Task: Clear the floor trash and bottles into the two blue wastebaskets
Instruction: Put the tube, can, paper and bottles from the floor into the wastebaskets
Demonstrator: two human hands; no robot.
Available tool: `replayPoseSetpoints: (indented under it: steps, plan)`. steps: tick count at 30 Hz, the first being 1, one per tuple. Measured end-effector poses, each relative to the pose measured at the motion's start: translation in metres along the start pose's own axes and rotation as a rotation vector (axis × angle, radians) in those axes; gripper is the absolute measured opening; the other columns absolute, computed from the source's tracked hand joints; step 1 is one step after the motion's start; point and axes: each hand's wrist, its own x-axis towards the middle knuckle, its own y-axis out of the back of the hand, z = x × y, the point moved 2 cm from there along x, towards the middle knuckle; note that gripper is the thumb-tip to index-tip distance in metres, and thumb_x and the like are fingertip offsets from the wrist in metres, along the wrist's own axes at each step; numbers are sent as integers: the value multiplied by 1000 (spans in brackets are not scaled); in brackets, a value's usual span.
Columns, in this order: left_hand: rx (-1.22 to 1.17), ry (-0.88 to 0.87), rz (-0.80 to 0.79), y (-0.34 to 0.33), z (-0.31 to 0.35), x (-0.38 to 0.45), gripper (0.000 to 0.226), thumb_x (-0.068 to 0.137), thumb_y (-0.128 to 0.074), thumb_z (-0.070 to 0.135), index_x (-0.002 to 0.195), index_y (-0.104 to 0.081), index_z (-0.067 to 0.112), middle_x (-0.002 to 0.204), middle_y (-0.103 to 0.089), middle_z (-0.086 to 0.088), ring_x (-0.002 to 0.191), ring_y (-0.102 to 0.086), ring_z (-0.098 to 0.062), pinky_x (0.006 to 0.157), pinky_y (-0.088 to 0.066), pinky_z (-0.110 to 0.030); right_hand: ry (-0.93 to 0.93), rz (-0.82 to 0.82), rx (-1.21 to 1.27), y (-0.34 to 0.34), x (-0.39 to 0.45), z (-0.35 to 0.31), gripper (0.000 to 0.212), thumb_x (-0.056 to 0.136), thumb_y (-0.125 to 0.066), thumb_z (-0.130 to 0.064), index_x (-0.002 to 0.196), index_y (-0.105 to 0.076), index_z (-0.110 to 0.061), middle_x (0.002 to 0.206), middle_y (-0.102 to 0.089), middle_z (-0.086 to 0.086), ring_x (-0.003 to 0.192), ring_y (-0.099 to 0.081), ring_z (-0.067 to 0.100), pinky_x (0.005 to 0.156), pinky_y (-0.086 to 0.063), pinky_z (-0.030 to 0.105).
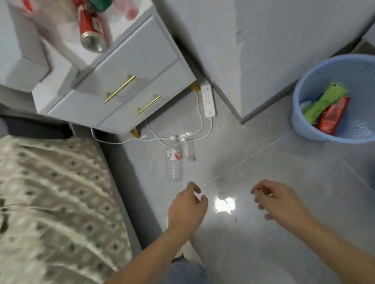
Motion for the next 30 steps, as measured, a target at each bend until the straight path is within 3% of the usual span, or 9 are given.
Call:
replayPoseSetpoints:
  steps: [4, 6, 9, 11, 16, 20, 24, 27, 30]
  plan:
    - [-94, 139, 100, 20, -91, 74, 31, 96, -56, 39, 121, -53, 21, 91, -70, -1, 85, -66, -24, 78, -53, -37, -20, -48, -61, -102, 69, -31, 11, 90, -65, -22, 80, -69, -21, 82, -73, 9, 80, -74, 35, 69, -65, 50]
    - [-172, 208, 123, 18, -131, 116, 42, 95, -58, 42, 130, -49, 19, 103, -70, -5, 92, -65, -26, 83, -54, -40, -6, -16, -98, -147, 110, -37, 5, 87, -68, -27, 86, -68, -23, 87, -71, 4, 86, -72, 32, 80, -63, 51]
    - [-252, 267, 141, 7, -169, 180, 63, 90, -65, 50, 140, -43, 20, 133, -60, -11, 114, -62, -34, 95, -53, -46, 28, 14, -207, -202, 175, -46, 39, 87, -71, -36, 119, -63, -18, 109, -68, 6, 99, -67, 27, 93, -56, 42]
    - [-242, 243, 113, -3, -177, 220, 75, 87, -69, 54, 145, -40, 18, 141, -51, -13, 128, -53, -35, 103, -49, -49, 60, 38, -265, -232, 215, -55, 61, 85, -72, -42, 136, -52, -15, 129, -61, 12, 113, -63, 32, 99, -52, 41]
    - [-216, 203, 55, -37, -185, 291, 86, 72, -77, 63, 136, -45, 15, 127, -53, -11, 124, -54, -33, 99, -53, -52, 89, 113, -350, -289, 287, -59, 91, 80, -76, -57, 146, -38, -8, 141, -47, 18, 131, -50, 40, 109, -43, 45]
    - [-233, 157, 34, -53, -189, 305, 86, 64, -75, 62, 129, -49, 12, 120, -56, -10, 110, -61, -32, 91, -58, -51, 102, 126, -371, -304, 303, -51, 95, 77, -75, -64, 144, -40, -7, 139, -49, 18, 130, -52, 38, 109, -44, 47]
    - [-386, 218, 20, -56, -201, 296, 82, 52, -72, 63, 119, -59, 17, 107, -68, -5, 95, -71, -27, 78, -63, -43, 49, 117, -386, -279, 275, -36, 75, 75, -81, -38, 134, -44, -9, 135, -50, 14, 124, -56, 36, 101, -47, 40]
    - [-488, 257, -25, -57, -198, 253, 52, 70, -83, 39, 112, -62, 17, 98, -70, -3, 85, -70, -21, 69, -56, -31, 11, 86, -331, -240, 221, -11, 67, 71, -83, -30, 122, -43, -15, 125, -53, 8, 111, -61, 33, 88, -49, 37]
    - [-531, 296, -66, -61, -190, 189, 57, 59, -94, 21, 105, -59, 15, 98, -69, -5, 95, -69, -29, 77, -54, -37, 7, 94, -176, -188, 149, 22, 66, 65, -81, -31, 116, -39, -27, 114, -59, 1, 99, -67, 27, 84, -55, 38]
